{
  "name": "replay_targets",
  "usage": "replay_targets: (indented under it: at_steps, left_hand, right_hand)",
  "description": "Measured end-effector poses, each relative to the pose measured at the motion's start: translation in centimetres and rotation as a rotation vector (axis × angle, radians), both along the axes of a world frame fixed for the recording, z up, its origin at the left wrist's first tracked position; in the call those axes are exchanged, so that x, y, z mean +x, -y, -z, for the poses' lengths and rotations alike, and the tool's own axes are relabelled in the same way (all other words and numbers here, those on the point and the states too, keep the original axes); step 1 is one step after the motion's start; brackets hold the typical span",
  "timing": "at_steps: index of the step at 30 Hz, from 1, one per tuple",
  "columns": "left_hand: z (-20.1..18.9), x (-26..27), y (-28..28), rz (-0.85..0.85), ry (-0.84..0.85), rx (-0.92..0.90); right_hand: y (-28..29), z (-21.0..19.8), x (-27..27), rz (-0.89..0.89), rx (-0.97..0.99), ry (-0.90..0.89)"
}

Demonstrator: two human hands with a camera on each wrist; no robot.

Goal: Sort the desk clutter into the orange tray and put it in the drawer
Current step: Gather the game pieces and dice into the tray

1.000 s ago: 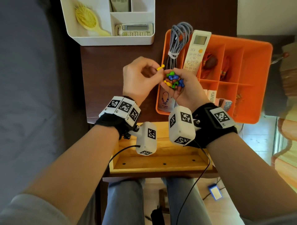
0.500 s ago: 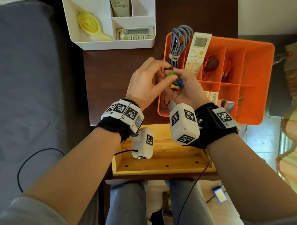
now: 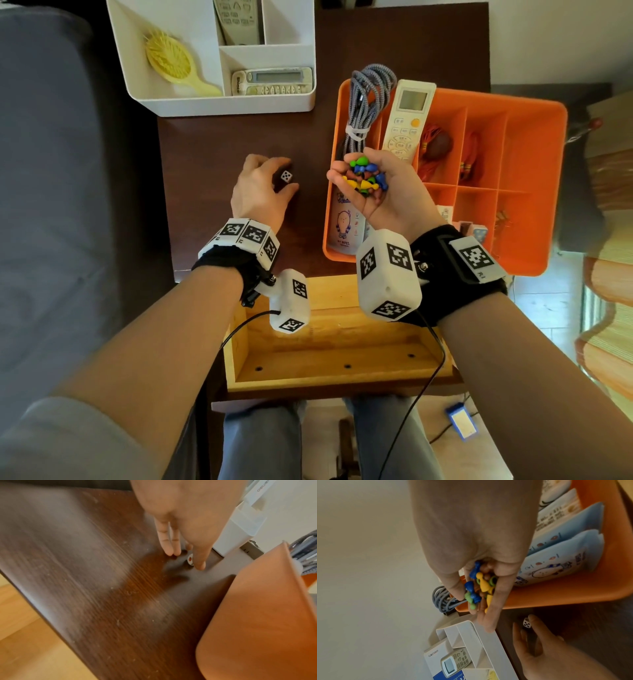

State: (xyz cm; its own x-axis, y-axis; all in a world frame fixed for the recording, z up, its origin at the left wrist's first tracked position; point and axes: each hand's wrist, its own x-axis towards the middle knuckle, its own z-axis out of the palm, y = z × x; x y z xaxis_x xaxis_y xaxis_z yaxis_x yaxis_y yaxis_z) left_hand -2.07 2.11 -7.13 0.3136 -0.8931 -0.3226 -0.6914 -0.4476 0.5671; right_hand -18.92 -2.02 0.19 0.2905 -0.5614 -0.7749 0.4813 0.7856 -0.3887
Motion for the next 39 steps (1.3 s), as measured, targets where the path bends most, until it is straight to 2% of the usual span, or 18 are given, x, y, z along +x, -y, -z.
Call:
replay_targets:
  at_steps: [7, 14, 16, 21, 26, 33, 39]
  left_hand:
    - [0.3, 0.1, 0.3, -0.020, -0.023, -0.017]
    - [-2.9, -0.9, 0.2, -0.216, -0.272, -0.336]
    - [-3.9, -1.4, 0.1, -0.226, -0.310, -0.397]
    - [-6.3, -3.1, -0.5, -0.037, -0.366, -0.467]
    - [-7.0, -4.5, -1.2, 0.198, -0.306, -0.431]
    - [-6.5, -5.7, -1.5, 0.319, -0.232, -0.449]
    - [-6.4, -8.1, -1.2, 0.269, -0.248, -0.517]
  right_hand:
    - [-0.1, -0.1, 0.0, -0.013, -0.004, -0.012]
    - [-0.6, 0.2, -0.1, -0.041, 0.014, 0.004]
    - [-0.9, 0.2, -0.1, -0.043, 0.021, 0.016]
    - [-1.6, 0.2, -0.2, -0.027, 0.029, 0.031]
    - [-2.2, 0.1, -0.2, 0.025, 0.061, 0.044]
    - [-2.4, -0.1, -1.4, 0.074, 0.062, 0.058]
    - [-2.5, -0.4, -4.2, 0.097, -0.042, 0.020]
